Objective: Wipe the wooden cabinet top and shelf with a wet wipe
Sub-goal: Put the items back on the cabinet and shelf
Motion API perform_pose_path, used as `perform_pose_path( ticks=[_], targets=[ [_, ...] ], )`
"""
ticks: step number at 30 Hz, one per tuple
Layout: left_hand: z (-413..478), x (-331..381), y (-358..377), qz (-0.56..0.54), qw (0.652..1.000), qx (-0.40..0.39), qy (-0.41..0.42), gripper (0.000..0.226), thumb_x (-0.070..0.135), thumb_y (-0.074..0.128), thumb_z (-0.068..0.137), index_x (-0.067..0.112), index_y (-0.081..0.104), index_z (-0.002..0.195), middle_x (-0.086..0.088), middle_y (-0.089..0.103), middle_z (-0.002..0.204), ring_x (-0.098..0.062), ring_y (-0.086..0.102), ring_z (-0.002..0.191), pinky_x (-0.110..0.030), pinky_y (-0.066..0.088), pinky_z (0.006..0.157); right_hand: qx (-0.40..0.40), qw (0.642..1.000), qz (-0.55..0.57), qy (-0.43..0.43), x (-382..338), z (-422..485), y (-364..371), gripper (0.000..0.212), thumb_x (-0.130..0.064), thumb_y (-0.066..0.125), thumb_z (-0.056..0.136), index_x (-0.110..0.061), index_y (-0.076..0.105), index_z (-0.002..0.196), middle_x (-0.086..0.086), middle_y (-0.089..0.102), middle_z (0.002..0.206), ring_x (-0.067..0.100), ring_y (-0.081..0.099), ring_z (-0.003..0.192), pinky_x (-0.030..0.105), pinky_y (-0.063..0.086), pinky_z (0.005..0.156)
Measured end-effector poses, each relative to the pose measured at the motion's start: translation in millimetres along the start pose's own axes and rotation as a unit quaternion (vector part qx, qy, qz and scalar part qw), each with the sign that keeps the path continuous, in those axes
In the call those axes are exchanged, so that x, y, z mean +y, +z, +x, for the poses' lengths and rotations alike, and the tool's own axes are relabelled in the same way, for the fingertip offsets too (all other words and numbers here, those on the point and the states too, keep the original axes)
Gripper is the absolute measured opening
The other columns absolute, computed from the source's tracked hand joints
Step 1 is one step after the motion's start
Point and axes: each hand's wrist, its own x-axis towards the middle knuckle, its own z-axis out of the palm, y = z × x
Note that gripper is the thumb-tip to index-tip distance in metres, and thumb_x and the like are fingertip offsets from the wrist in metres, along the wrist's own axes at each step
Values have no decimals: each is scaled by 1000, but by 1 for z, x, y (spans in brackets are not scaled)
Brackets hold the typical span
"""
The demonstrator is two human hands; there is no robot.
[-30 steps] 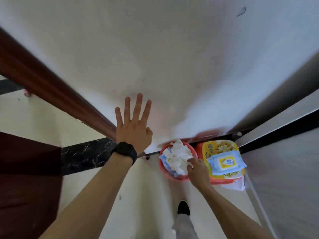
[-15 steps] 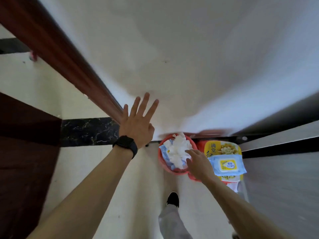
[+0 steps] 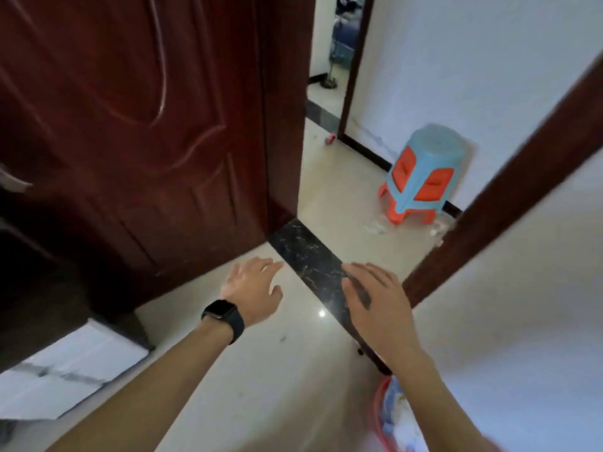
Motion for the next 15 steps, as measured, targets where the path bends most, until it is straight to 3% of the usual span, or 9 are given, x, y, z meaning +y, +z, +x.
perform_pose_path(
  ticks=[3,9,15],
  targets=[
    [-45,-96,-44,-32,993,61,-96,58,39,43,96,35,31,153,8,33,160,-18,20,151,-45,12,123,-54,993,49,-95,-101,34,57,27,-24,62,96,-21,70,121,-8,67,122,11,53,118,26,41,103],
    [-153,-271,-101,-42,949,172,-262,56,38,46,96,34,36,152,7,37,158,-19,23,150,-43,16,122,-154,948,109,-257,-275,55,175,29,-25,64,95,-22,69,123,-8,67,123,16,55,120,24,41,105],
    [-243,-404,-133,-31,899,219,-378,58,44,45,97,36,33,153,7,37,158,-20,23,151,-41,19,122,-253,904,124,-322,-406,53,266,36,-31,60,96,-27,62,131,-15,60,129,4,47,124,5,22,106]
  ],
)
